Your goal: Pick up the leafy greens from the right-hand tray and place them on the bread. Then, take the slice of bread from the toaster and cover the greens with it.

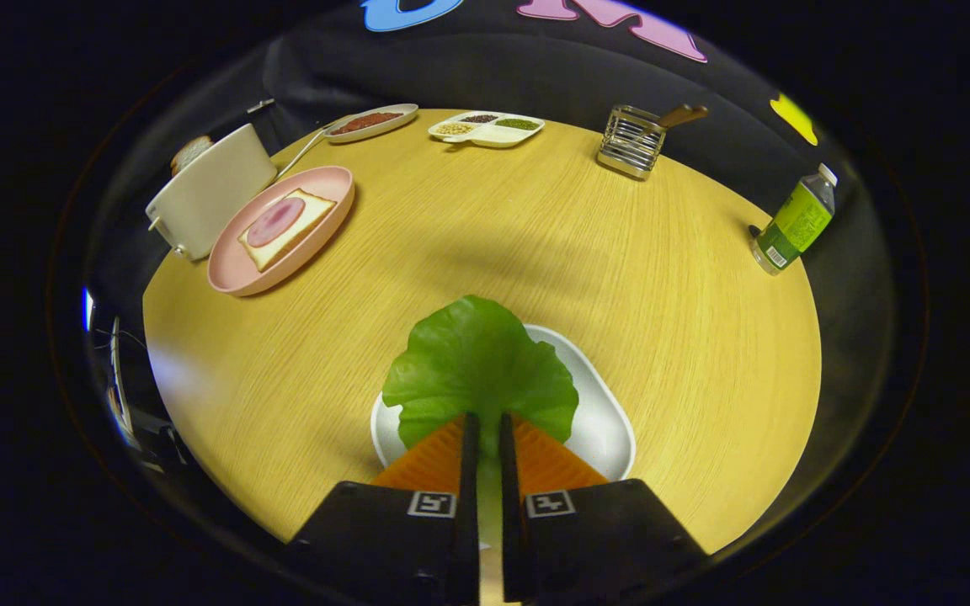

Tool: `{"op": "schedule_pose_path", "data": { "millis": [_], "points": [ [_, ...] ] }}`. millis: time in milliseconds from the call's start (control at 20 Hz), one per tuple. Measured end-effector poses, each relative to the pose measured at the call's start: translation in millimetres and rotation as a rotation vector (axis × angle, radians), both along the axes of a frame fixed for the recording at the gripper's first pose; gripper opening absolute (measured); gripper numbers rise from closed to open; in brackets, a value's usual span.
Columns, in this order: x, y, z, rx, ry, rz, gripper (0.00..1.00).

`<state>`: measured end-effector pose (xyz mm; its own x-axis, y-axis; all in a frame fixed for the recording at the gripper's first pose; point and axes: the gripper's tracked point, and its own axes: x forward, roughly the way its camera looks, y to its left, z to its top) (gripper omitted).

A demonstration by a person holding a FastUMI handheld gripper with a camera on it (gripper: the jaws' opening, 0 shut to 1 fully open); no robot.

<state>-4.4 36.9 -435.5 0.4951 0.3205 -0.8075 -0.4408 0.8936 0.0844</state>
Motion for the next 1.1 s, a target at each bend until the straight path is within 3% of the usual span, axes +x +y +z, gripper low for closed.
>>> {"op": "schedule_pose_path", "data": {
  "millis": [200, 500, 800, 1100],
  "points": [
    [0, -2, 8, 0.017, -0.006, -0.007, 0.06],
    [0, 11, 70, 0.069, -0.099, 0.0, 0.06],
    [5, 75, 137, 0.165, -0.166, 0.058, 0.06],
    [15, 161, 161, 0.208, -0.173, 0.126, 0.06]
  ]
}}
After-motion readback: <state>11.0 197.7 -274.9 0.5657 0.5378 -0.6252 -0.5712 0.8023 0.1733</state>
